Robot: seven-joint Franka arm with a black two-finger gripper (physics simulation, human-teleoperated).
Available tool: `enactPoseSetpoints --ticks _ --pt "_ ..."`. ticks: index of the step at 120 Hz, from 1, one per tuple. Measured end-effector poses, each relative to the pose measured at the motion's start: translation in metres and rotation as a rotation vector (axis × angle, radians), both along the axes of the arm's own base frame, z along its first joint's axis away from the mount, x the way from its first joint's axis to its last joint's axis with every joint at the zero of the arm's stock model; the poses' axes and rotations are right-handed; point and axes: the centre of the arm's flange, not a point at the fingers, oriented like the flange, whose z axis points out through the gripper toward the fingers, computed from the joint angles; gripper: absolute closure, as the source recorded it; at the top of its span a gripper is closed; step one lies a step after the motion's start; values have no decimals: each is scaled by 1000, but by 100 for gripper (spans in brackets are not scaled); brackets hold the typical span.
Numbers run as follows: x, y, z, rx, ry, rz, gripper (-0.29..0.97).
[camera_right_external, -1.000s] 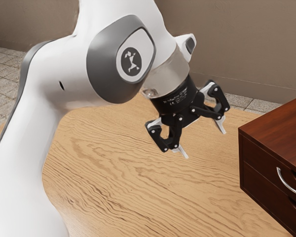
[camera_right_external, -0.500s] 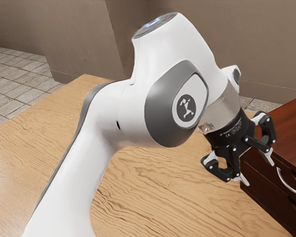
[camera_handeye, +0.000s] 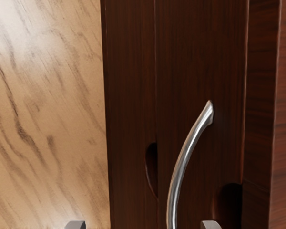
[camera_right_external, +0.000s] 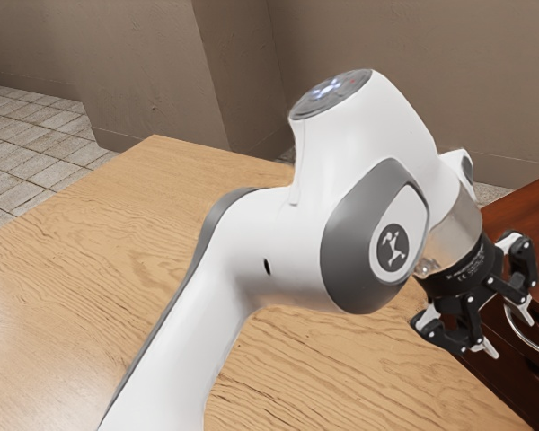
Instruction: Pull the drawer handle with one arm to open the drawer
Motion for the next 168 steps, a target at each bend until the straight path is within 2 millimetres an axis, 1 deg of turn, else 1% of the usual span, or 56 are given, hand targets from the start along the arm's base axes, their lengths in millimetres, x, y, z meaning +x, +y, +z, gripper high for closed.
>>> enactPoseSetpoints --ticks 17,60,79,109,136,155,168 --pt "2 -7 -9 -4 6 4 44" --pt "7 -13 -17 -6 -11 21 48" --pt "9 -19 -30 -6 -2 20 49" --pt "10 -22 -34 -6 -4 21 51" --pt "12 -18 -34 -3 -7 29 55" --pt "14 -8 -39 -4 -3 49 57" --pt "14 -7 -39 -3 -5 51 59"
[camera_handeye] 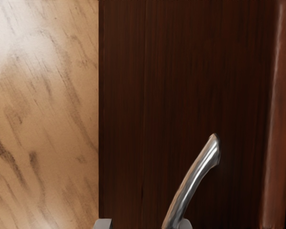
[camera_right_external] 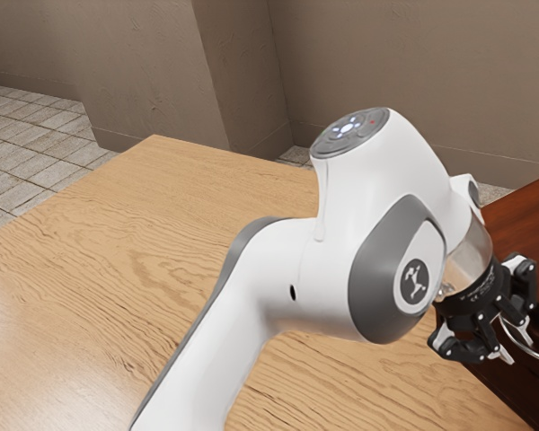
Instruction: Pull the drawer handle with one arm to open the drawer
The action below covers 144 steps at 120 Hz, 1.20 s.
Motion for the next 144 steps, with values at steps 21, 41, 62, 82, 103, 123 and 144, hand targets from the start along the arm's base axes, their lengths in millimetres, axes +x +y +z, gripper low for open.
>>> enactPoseSetpoints --ticks 21,41,62,82,103,123,144 --pt "-6 -5 4 2 -4 -13 61" --pt "-13 -6 5 10 -1 -14 62" --pt "-16 -2 2 11 9 -7 63" --pt "-22 -1 2 8 13 -4 65" --pt "-28 3 6 10 9 2 66" --pt "-32 4 6 18 11 4 67" --pt "-38 9 9 16 9 12 67"
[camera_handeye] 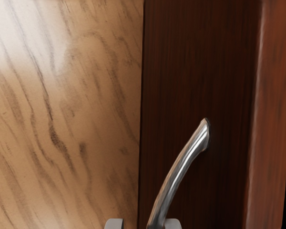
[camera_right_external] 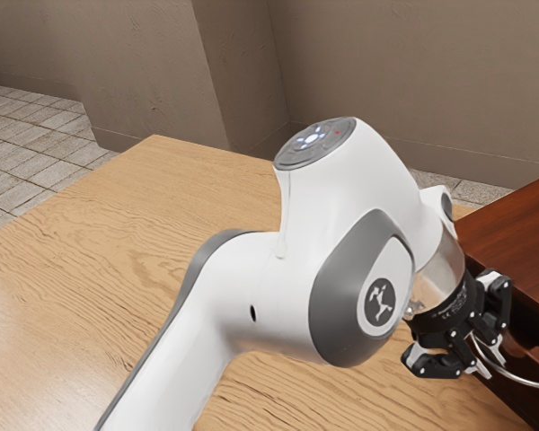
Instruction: Pull the drawer handle with one arm to open the drawer
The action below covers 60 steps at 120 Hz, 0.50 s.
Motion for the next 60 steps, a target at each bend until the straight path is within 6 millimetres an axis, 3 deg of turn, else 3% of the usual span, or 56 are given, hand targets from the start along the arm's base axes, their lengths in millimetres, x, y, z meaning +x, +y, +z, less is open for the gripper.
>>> enactPoseSetpoints --ticks 60 --pt "-7 1 -1 -3 18 -2 67"
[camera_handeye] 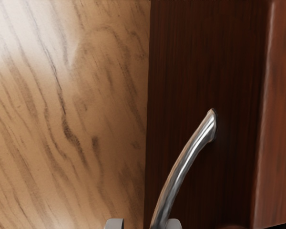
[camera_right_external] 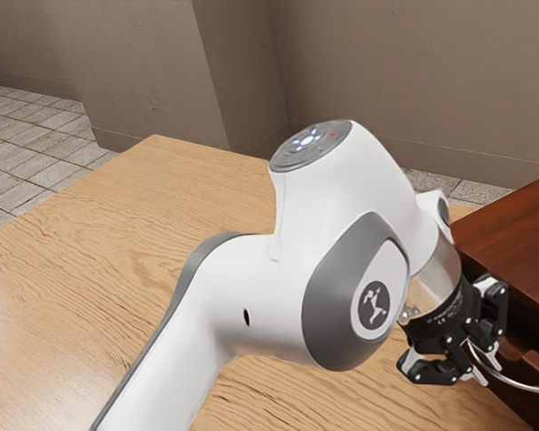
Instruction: Pull the drawer handle with one arm to open the drawer
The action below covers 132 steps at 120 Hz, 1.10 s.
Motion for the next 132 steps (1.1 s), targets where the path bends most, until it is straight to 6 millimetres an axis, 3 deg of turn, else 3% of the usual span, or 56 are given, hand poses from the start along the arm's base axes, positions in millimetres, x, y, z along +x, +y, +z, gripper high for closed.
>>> enactPoseSetpoints --ticks 90,132 --pt "-19 9 -1 -5 18 11 67" --pt "-28 26 2 -3 19 41 67"
